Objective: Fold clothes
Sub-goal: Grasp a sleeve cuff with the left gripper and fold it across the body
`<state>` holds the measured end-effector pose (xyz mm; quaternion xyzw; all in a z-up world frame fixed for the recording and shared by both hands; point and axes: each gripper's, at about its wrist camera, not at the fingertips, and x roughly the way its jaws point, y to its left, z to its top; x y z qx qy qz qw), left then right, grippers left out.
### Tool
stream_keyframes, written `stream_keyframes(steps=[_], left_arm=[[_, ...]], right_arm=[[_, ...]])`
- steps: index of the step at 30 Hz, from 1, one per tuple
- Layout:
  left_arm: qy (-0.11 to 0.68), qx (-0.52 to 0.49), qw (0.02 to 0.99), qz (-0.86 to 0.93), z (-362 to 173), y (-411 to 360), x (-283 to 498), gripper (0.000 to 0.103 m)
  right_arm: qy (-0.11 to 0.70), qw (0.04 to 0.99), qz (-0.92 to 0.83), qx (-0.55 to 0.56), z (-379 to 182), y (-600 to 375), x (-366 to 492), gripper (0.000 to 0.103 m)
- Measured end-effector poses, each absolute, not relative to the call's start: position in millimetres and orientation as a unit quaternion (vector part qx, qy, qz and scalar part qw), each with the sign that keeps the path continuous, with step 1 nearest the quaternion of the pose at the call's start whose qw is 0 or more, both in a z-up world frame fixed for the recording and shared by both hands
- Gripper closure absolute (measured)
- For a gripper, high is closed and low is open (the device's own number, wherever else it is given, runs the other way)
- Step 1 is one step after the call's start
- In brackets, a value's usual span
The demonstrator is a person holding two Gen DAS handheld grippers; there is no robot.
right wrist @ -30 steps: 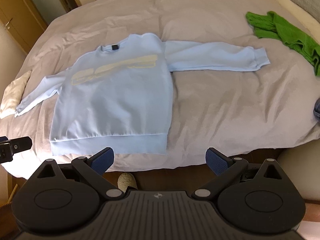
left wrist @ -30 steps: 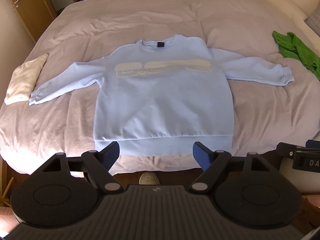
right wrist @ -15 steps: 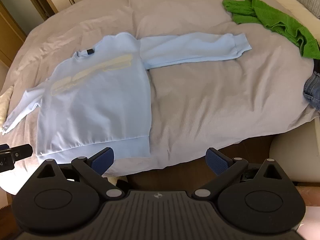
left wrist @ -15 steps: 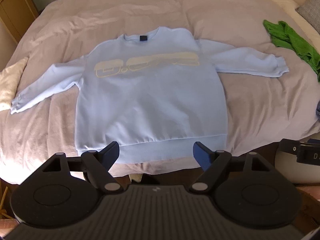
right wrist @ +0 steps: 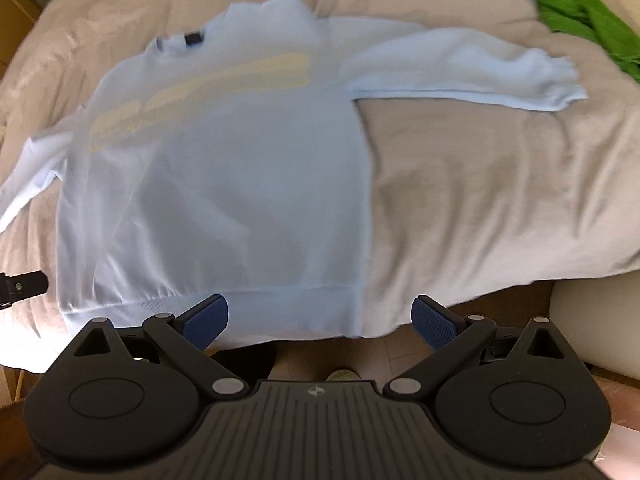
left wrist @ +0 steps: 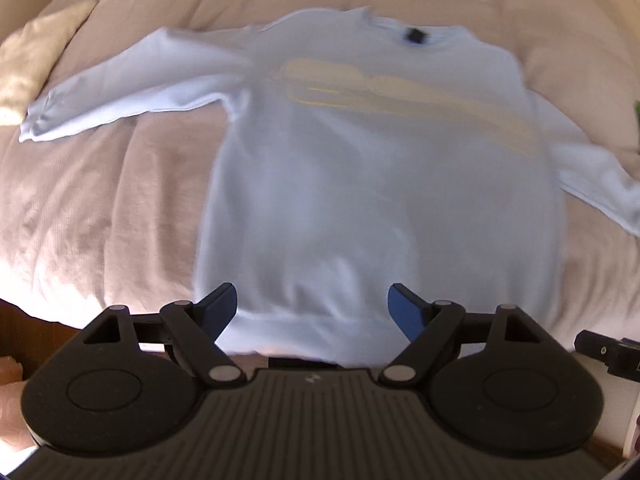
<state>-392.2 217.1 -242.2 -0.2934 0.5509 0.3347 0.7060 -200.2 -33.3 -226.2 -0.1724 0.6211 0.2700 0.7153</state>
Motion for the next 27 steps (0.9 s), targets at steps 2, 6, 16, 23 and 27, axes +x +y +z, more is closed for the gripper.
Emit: stream_keyframes(steps=[2,6,16,23,27], left_arm=[[0.552,-0.301,0.697,0.344,-254,247,-394,0.023],[0.537,-0.321,0.684,0.375,-274,305,-403,0.023],[0.469,-0.416,0.633,0.453,-315,429,-442,0.023],[0.436,-0.45,0.589,0.51,-331,485,-489,0.022],[0.383,-0.488,0.551,0.558,-335,516,-525,0.016]], right_arm=[[0.629,0.708,0.263,-0.184,-240,-3,-197,0.002],[0.638,0.699,0.256,-0.197,-266,61,-190,0.002],[0.619,0.72,0.264,-0.171,-314,180,-178,0.002],[0.618,0.708,0.284,-0.188,-324,233,-177,0.002],[0.626,0.695,0.29,-0.2,-332,257,-183,0.002]])
